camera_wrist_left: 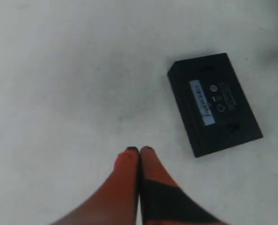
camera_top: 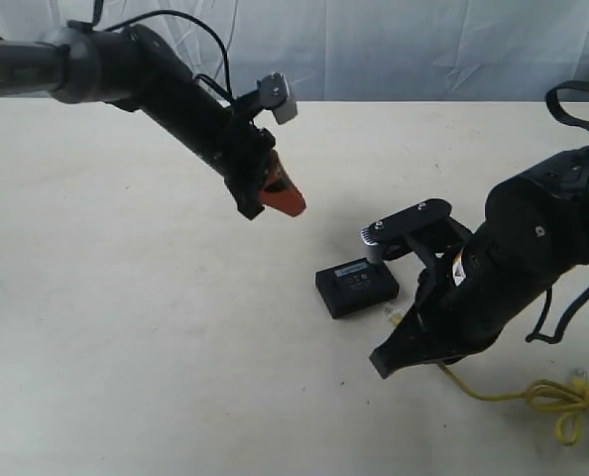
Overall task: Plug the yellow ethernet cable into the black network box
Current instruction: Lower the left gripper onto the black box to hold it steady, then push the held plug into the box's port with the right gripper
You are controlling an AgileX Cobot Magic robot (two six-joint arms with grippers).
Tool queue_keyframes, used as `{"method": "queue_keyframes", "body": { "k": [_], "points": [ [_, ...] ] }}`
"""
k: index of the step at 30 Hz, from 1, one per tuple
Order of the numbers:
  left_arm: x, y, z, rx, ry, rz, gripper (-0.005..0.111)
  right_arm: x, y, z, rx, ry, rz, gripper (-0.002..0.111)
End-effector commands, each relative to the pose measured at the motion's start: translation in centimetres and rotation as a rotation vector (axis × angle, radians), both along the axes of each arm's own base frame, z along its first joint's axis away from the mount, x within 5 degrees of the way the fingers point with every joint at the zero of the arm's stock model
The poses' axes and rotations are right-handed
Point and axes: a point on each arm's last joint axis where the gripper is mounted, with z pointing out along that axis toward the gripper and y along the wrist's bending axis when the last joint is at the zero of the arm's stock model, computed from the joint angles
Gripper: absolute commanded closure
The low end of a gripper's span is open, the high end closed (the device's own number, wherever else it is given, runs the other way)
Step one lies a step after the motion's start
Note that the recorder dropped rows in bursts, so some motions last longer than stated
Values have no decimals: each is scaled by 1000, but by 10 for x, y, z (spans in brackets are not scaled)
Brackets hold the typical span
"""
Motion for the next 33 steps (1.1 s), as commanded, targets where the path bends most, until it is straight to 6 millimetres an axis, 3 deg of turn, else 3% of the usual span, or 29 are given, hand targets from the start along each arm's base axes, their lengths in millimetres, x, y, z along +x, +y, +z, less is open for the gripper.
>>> {"method": "queue_keyframes", "body": {
  "k": [1, 6, 12, 21, 33],
  "points": [
    [-13, -22, -22, -9, 52, -92, 107, 6, 5, 3, 46, -96, 48, 109],
    [-13, -35, -30, -43, 59, -47, 107, 10, 7, -10, 5, -100, 142, 109],
    [-13, -38, -54, -70, 130, -5, 107, 14, 10, -25, -20, -99, 196, 109],
    [-17, -38, -54, -78, 160, -34, 107, 17, 12, -44, -49, -78, 263, 109],
    [-18, -37, -54, -66, 170, -46, 107, 23, 15, -44, -19, -141, 261, 109]
  ]
}}
